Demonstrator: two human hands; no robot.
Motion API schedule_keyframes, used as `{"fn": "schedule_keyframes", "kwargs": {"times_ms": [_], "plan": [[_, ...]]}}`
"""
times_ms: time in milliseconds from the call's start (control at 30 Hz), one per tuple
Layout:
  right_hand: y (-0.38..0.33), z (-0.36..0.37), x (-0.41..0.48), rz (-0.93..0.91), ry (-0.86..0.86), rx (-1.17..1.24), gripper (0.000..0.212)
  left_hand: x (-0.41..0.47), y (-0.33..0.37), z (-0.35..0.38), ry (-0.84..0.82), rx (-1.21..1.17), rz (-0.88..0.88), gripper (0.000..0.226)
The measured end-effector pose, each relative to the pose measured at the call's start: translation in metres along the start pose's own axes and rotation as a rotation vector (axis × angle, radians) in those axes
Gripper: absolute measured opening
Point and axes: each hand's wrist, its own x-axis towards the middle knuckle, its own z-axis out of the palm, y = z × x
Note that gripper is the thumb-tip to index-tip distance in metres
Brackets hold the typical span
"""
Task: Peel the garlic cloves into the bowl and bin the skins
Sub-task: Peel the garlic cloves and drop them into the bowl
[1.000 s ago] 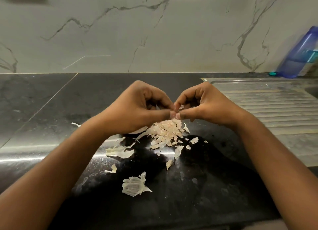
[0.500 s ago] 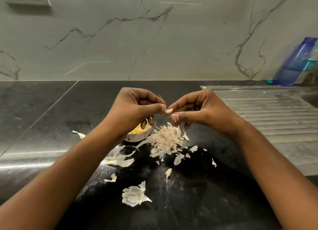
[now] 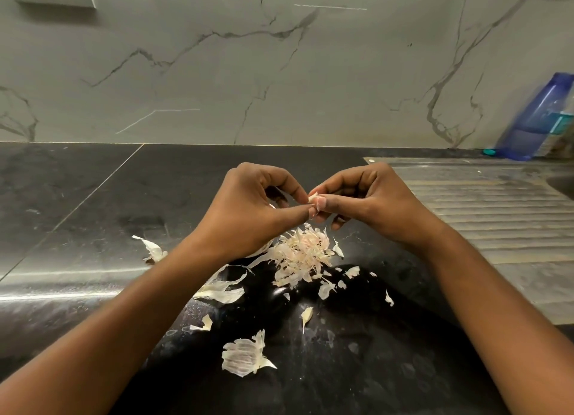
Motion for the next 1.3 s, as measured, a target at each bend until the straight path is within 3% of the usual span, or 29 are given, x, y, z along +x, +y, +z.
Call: {"fn": "schedule_keyframes", "kwargs": {"times_ms": [167,333,533,767,1300], "plan": [[0.001,-0.002,0.001,0.010,0.016,-0.013,0.018,0.002,-0.002,-0.005,0.041,-0.005,0.075,0.028],[0.002,-0.003,0.001,0.043,0.032,-0.020,0.017,0.004,-0.006,-0.007,0.149,0.180,0.183,0.016],[0.000,0.000,0.001,0.036,0.010,-0.017,0.016,0.002,-0.005,0.002,0.065,0.330,0.228,0.015],[-0.002,0.001,0.000,0.004,-0.003,0.037,0.019,0.002,-0.006,0.004,0.069,0.126,0.098,0.012],[0.003,0.011,0.002,-0.061,0.082,-0.014,0.009,0.002,-0.009,0.004,-0.028,-0.015,0.101,0.010]]}}
